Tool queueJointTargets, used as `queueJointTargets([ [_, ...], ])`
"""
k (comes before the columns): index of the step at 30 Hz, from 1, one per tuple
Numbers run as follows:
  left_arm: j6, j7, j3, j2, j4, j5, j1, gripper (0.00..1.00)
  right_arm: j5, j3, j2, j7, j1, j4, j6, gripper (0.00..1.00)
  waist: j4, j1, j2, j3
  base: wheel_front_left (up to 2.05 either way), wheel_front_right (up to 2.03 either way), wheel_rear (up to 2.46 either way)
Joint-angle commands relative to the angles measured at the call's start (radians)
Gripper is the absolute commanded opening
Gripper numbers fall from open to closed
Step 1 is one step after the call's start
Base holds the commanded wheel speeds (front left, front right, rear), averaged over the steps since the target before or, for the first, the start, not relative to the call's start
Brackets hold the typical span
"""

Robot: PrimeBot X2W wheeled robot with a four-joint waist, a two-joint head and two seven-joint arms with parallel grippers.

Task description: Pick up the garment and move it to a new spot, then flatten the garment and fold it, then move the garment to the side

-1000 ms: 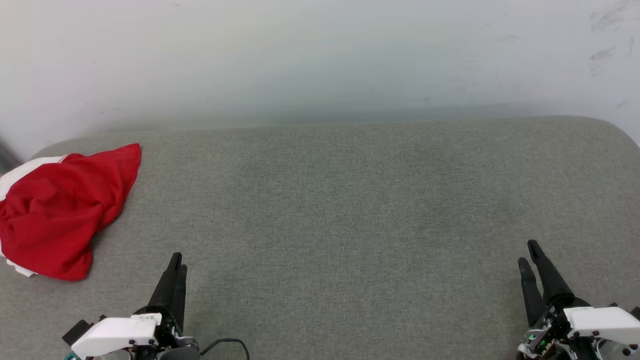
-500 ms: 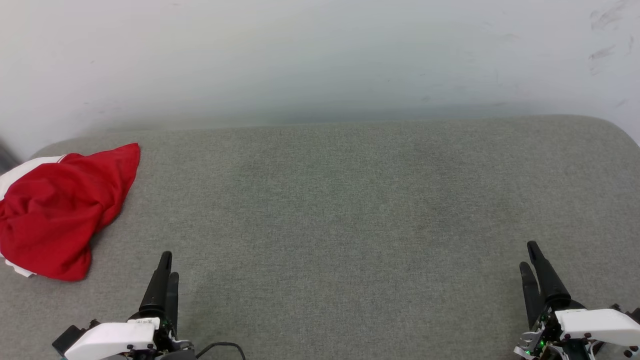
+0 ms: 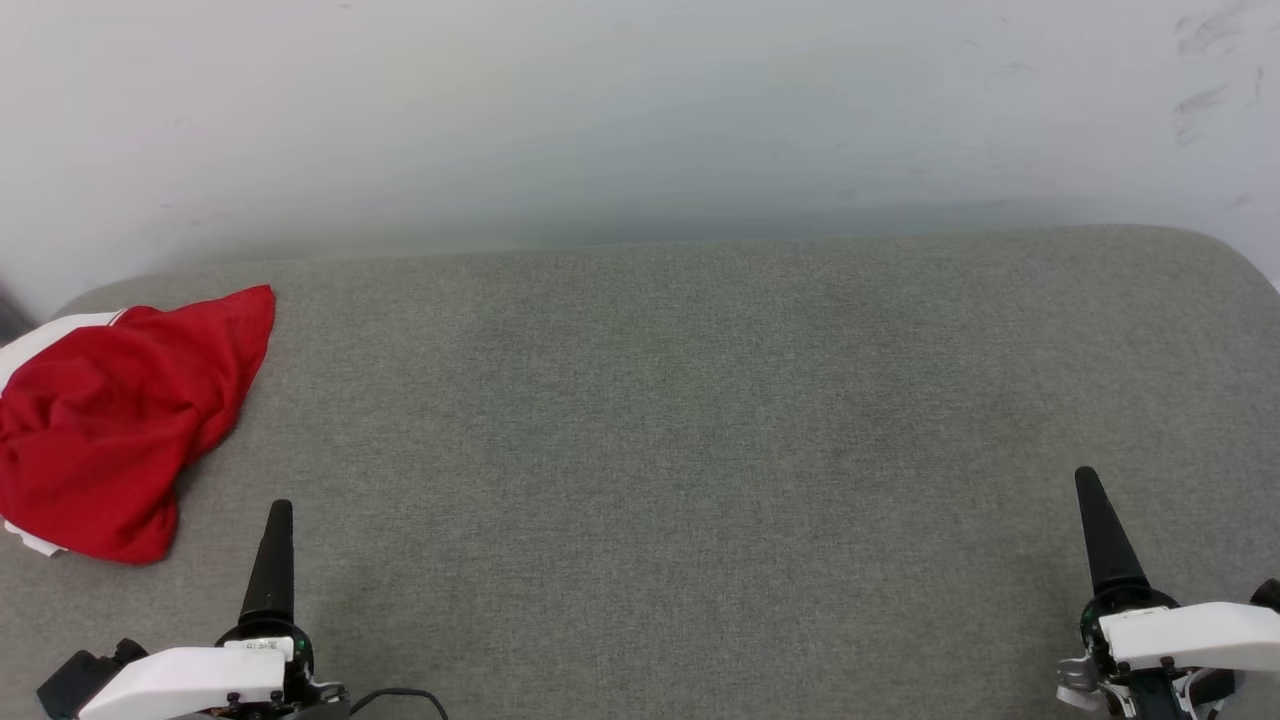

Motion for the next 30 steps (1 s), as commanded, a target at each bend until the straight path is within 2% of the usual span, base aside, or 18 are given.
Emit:
queueJointTargets([
  [1,-0.002,-0.008,0.012,0.003,-0.023,0.030,-0.006,1.00,-0.047,-0.003,-0.001,-0.009,-0.023,-0.030,0.002,1.00,0.000,0.0000,0.0000,0.001,0.00,0.00,0.00],
  [7,-0.001,-0.031,0.050,0.003,-0.060,0.137,-0.010,1.00,-0.241,0.010,-0.001,-0.032,-0.024,-0.099,0.002,1.00,-0.001,0.0000,0.0000,0.004,0.00,0.00,0.00],
  [12,0.022,-0.048,0.060,0.003,-0.116,0.246,-0.010,1.00,-0.376,0.016,-0.001,-0.050,-0.023,-0.153,0.002,1.00,-0.003,0.0000,0.0000,0.008,0.00,0.00,0.00],
  [18,0.069,-0.068,0.019,0.003,-0.203,0.406,0.006,1.00,-0.541,0.043,-0.001,-0.070,-0.023,-0.219,0.002,1.00,-0.004,0.0000,0.0000,0.014,0.00,0.00,0.00],
  [30,0.149,-0.105,-0.138,0.004,-0.322,0.759,0.039,1.00,-0.789,0.101,-0.001,-0.106,-0.016,-0.287,0.002,1.00,-0.008,0.0000,0.0000,0.024,0.00,0.00,0.00],
])
